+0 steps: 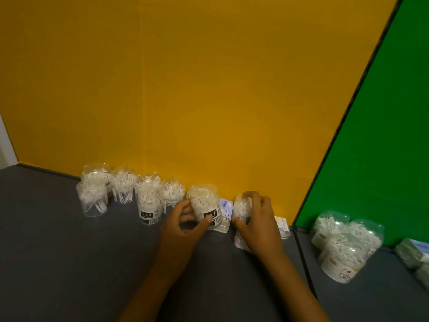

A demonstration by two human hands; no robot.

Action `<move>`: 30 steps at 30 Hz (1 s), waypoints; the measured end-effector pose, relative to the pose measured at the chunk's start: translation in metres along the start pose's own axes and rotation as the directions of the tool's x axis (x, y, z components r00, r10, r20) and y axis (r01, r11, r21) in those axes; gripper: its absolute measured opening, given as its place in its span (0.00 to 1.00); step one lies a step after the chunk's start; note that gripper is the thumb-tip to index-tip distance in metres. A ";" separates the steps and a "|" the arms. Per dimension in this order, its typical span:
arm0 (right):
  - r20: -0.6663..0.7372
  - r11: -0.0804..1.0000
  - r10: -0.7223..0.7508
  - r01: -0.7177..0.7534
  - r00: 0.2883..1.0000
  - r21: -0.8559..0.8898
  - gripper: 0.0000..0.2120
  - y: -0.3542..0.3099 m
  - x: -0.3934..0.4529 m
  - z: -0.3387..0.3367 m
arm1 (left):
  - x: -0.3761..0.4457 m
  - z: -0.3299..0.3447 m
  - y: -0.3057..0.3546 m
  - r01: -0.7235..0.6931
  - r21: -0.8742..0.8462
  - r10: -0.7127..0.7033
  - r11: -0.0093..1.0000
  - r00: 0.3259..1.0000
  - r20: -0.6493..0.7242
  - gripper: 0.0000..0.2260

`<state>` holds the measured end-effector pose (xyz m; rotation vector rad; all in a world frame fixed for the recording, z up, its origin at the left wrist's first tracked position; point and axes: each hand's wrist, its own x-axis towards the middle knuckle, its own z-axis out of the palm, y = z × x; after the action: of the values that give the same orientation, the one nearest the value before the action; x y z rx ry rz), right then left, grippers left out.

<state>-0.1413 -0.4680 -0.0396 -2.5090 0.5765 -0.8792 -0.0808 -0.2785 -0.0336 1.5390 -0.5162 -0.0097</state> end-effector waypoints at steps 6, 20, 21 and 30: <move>-0.007 0.999 -0.006 0.006 1.000 0.049 0.30 -0.001 0.003 -0.001 | 0.000 0.001 0.001 -0.021 -0.014 0.021 1.000 1.000 0.002 0.21; -0.041 0.939 -0.009 0.022 0.999 0.343 0.34 0.002 -0.021 -0.093 | -0.009 0.000 0.017 -0.002 -0.026 0.005 1.000 0.995 0.097 0.21; -0.029 0.933 -0.012 0.022 1.000 0.359 0.33 0.004 -0.026 -0.102 | -0.012 0.002 0.021 -0.003 -0.032 0.007 0.999 0.994 0.106 0.20; 0.010 0.940 -0.035 0.030 0.999 0.339 0.32 0.034 -0.073 -0.176 | -0.069 0.046 0.064 -0.049 -0.076 0.062 0.996 0.982 0.177 0.19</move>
<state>-0.3173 -0.5023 0.0334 -2.2157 0.3438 -0.8864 -0.1770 -0.2963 0.0032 1.4610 -0.6944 -0.1239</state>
